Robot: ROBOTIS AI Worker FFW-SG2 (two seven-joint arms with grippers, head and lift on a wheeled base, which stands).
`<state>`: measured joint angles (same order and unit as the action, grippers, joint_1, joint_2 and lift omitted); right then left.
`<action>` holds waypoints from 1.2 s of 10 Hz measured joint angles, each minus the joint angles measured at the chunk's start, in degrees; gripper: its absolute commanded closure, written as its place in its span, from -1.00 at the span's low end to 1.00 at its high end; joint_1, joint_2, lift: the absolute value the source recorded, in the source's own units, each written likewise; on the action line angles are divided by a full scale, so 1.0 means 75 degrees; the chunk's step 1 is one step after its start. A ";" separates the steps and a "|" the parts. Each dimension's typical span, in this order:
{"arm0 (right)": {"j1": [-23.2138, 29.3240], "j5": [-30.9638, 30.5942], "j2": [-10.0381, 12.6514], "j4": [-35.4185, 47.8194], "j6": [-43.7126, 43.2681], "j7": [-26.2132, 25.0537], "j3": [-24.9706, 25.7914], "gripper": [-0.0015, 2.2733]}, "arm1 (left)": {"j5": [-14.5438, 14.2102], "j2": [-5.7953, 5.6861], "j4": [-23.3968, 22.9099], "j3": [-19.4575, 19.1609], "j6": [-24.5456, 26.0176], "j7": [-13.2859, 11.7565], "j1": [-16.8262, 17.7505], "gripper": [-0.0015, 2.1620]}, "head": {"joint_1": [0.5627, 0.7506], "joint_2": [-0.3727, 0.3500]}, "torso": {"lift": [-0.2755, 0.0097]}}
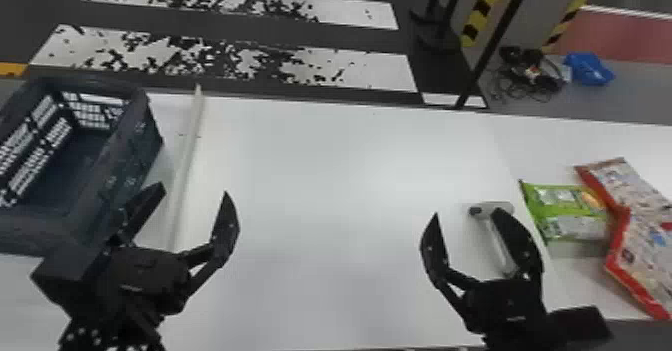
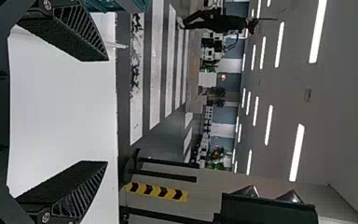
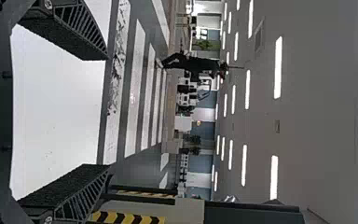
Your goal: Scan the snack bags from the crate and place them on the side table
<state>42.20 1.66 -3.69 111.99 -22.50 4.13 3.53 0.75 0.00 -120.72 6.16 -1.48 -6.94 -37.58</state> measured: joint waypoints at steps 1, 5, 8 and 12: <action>0.0010 0.0002 0.0000 0.0000 -0.0006 0.0000 -0.0001 -0.95 | 0.0021 0.0000 -0.0002 0.0007 0.0010 0.0003 -0.0012 -0.92 | 0.41 -0.41 | 0.27; 0.0102 0.0010 0.0008 0.0097 -0.0196 0.0000 0.0002 -0.93 | 0.0071 0.0000 -0.0090 0.0121 0.0002 0.0058 -0.0070 -0.92 | 0.41 -0.44 | 0.27; 0.0115 0.0081 0.0033 0.0122 -0.0404 0.0000 -0.0029 -0.93 | 0.0076 0.0000 -0.0155 0.0117 -0.0039 0.0059 -0.0120 -0.92 | 0.41 -0.43 | 0.27; 0.0077 0.0084 0.0048 0.0115 -0.0317 0.0004 -0.0040 -0.93 | 0.0076 0.0000 -0.0050 0.0146 0.0088 0.0059 0.0034 -0.92 | 0.41 -0.44 | 0.27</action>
<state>42.78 2.29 -3.33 112.85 -24.88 4.16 3.23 1.32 0.00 -121.09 7.26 -0.82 -6.50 -37.33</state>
